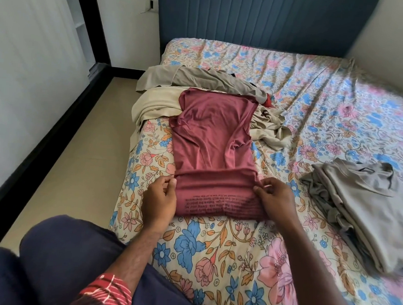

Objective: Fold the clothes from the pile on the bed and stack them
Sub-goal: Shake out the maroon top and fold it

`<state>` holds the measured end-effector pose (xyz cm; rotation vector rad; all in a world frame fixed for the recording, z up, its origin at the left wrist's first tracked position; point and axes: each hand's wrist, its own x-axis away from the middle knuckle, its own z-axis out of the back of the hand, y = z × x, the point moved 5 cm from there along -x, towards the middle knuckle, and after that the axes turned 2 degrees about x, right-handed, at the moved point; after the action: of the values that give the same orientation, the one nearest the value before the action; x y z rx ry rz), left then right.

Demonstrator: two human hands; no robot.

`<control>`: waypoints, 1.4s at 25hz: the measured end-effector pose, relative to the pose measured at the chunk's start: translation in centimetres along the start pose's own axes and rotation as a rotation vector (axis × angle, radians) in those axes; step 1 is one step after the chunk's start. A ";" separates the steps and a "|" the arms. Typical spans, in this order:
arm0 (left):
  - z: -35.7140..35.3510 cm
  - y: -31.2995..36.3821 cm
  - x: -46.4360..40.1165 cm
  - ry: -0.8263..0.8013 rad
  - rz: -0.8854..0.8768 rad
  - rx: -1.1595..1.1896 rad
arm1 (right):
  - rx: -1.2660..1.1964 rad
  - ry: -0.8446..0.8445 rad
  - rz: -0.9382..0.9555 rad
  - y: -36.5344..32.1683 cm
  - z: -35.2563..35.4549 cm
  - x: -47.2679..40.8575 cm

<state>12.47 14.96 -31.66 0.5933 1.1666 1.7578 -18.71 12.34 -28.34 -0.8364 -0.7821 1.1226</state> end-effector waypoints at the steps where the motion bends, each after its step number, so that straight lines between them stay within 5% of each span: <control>1: -0.2 -0.3 0.0 -0.007 -0.014 -0.057 | 0.022 0.000 -0.020 0.7 -0.1 0.1; 5: 0.3 -0.2 1.0 -0.004 -0.056 -0.067 | -0.012 0.060 0.046 1.1 0.8 1.3; 8: 1.5 0.7 1.6 -0.027 -0.332 -0.145 | 0.137 0.068 0.299 1.3 2.3 2.9; 12: 1.6 -0.5 1.9 -0.394 -0.564 -0.195 | 0.445 -0.234 0.543 2.8 2.0 4.3; 14: 1.0 -1.9 2.0 -0.638 -0.491 -0.365 | 0.595 -0.376 0.548 3.4 1.4 4.1; 17: 0.2 -2.4 1.6 -0.721 -0.460 -0.626 | 0.800 -0.414 0.554 3.7 0.7 3.2; 21: 1.1 -1.0 0.8 -0.707 -0.439 -0.564 | 0.879 -0.416 0.618 2.9 0.8 2.8; 27: 4.2 3.3 0.3 -1.024 -0.141 -0.500 | 0.718 -0.546 0.608 0.1 3.2 3.8; 31: 7.1 6.3 2.9 -1.335 -0.034 -0.509 | 0.459 -0.869 0.472 -3.1 5.0 7.5; 35: 9.1 7.0 6.4 -1.730 0.057 -0.260 | 0.337 -1.222 0.374 -6.0 6.7 12.2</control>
<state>13.54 23.84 -21.97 1.4812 -0.2956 0.7683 -18.90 23.92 -18.58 0.0987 -1.3851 2.0636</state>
